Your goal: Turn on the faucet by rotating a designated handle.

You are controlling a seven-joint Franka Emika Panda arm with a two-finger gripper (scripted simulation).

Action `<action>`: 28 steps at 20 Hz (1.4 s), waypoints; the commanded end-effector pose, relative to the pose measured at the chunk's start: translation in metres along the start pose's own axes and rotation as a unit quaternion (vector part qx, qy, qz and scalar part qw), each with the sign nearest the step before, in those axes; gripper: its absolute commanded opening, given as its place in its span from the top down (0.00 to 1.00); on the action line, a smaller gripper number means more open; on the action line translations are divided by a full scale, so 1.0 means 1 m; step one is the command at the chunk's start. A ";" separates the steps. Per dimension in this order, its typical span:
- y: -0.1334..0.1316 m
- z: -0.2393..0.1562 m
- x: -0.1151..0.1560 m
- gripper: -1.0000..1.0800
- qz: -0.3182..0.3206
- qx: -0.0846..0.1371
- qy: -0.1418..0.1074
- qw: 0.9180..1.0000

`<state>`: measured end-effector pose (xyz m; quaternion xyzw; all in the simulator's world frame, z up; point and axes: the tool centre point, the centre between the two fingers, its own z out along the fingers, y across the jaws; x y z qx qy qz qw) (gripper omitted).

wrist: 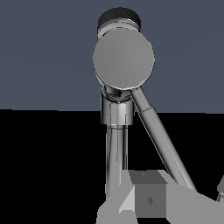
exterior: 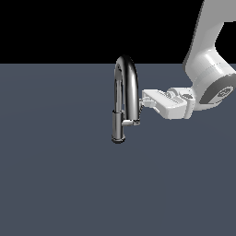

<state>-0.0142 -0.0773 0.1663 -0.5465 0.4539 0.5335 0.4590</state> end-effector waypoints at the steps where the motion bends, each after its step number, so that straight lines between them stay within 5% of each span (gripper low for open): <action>1: 0.000 0.000 0.000 1.00 0.000 0.000 0.000 1.000; 16: 0.057 0.005 0.037 1.00 0.001 -0.006 -0.005 1.000; 18: 0.047 -0.002 0.027 1.00 -0.009 0.000 0.003 1.000; 28: 0.061 0.004 0.087 1.00 -0.001 -0.005 -0.003 1.000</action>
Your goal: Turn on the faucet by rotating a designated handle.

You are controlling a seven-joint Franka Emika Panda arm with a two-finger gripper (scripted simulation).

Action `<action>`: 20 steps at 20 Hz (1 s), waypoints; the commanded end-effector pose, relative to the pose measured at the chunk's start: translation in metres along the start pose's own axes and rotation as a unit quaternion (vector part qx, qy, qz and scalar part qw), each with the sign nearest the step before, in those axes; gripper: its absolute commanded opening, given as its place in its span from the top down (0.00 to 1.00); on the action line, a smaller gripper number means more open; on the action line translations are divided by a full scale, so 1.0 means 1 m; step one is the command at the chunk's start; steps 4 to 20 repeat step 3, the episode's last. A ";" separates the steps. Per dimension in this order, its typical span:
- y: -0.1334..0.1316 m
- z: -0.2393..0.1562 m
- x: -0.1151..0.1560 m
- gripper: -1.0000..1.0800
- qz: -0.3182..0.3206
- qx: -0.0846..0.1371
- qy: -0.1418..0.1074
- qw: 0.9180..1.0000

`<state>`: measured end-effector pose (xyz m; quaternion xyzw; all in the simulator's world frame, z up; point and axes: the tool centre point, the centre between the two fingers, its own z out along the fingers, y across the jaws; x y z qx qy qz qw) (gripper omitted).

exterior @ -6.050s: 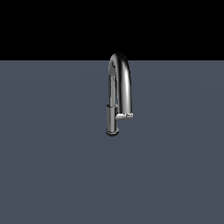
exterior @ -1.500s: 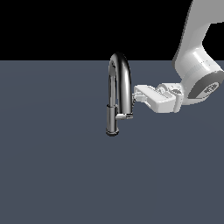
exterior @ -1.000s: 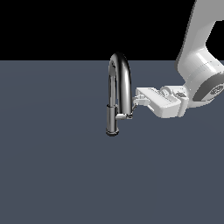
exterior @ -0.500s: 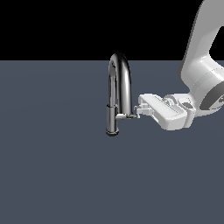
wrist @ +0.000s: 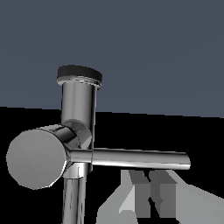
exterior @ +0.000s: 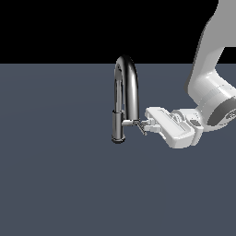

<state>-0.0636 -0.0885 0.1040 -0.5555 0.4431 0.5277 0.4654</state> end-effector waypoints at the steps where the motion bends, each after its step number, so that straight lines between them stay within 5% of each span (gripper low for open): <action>1: 0.011 0.007 0.031 1.00 0.016 -0.002 -0.004 1.000; 20: 0.013 0.008 0.037 1.00 0.017 -0.002 -0.005 1.000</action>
